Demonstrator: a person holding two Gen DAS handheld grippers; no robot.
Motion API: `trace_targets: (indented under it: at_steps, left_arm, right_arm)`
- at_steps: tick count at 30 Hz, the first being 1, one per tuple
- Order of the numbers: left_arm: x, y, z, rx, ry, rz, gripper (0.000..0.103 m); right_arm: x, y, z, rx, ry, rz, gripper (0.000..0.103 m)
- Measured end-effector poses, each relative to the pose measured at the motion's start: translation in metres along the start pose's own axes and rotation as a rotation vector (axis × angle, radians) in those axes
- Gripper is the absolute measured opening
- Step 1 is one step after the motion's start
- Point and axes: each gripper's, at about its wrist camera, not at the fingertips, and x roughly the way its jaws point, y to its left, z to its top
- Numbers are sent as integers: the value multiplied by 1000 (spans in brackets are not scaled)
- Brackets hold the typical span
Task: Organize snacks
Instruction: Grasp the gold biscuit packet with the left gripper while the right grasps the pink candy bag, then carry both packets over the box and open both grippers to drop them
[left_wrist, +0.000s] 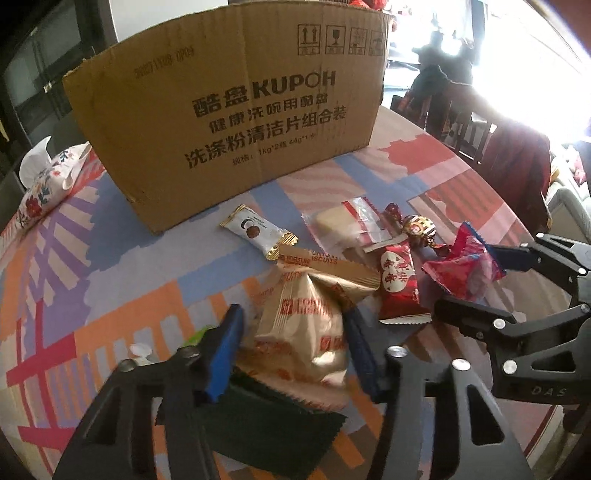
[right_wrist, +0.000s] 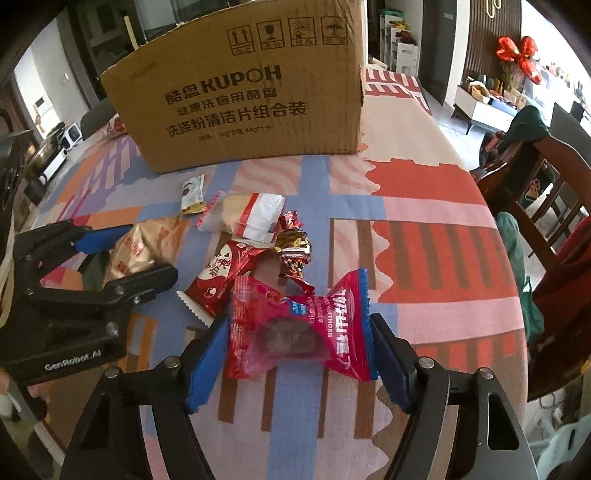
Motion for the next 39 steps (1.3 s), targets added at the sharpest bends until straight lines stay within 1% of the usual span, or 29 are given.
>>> trace_targets:
  at_steps: [1,2,3,4,7,12,17,23,32,39]
  left_arm:
    - [-3,-1,0,-3,-6,-7,51]
    - [-6,-2,0,-4,-13,-8,50]
    - [-9,-2,0,-4,-20,-4,49]
    - [-12,-3,0,-5,-29,1,47]
    - [-22,-5,0,-12,-53,2,45]
    - [-38,-7,-4,-30,-87,3,45]
    - [-56,-10,-5,-49,-120,-11,45]
    - [-79,-7,0,-82,-170,-24,45]
    - [-124,0,24,-104,-274,-6,45]
    - [-159,10,52,-115,-368,14,45]
  right_arm:
    - [-1,0,0,2,-3,10,64]
    - [-3,1,0,2,-6,14,62]
    - [-5,1,0,2,-18,9,52]
    - [-7,2,0,0,-27,12,48]
    - [-8,-1,-1,14,-14,33,45]
    - [-18,1,-6,14,-40,39,44]
    - [-41,6,-5,-1,-99,45,44]
    - [-66,12,6,-20,-174,59,44]
    - [-100,17,33,-39,-288,79,44]
    - [-131,21,67,-63,-390,93,44]
